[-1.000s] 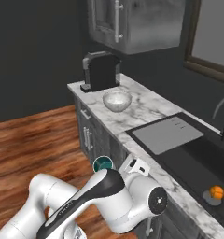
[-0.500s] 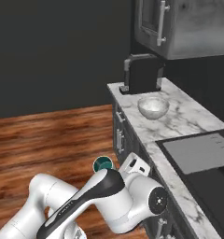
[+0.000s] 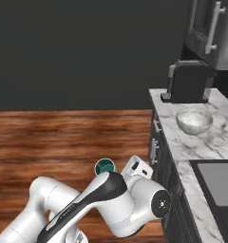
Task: Clear the mugs and bowl far away from the sink.
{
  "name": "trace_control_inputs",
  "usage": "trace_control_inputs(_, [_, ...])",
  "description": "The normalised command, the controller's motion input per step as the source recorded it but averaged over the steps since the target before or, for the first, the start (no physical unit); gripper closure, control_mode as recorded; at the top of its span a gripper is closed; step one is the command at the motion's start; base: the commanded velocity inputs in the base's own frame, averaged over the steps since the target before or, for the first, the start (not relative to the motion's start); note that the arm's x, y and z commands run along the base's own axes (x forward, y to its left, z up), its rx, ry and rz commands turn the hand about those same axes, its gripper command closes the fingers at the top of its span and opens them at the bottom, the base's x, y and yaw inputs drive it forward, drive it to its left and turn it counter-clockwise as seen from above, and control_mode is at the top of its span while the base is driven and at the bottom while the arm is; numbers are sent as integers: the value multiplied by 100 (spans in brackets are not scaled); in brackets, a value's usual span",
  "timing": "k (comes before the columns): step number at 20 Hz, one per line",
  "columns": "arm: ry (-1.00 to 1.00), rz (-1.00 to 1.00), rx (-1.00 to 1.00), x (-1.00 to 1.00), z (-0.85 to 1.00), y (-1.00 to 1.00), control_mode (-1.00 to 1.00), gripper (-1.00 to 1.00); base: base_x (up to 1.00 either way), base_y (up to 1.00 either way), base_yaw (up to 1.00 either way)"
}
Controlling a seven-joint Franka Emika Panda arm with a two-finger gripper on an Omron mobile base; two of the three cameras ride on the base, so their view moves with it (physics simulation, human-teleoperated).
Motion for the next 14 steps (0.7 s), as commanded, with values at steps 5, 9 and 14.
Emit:
trace_control_inputs(5, [0, 0, 0, 0, 0, 0, 100, 100, -8, 0, 44])
trace_control_inputs(9, [0, 0, 0, 0, 0, 0, 100, 100, -3, 0, 44])
trace_control_inputs(14, [0, 0, 0, 0, 0, 0, 100, 100, 0, 0, 41])
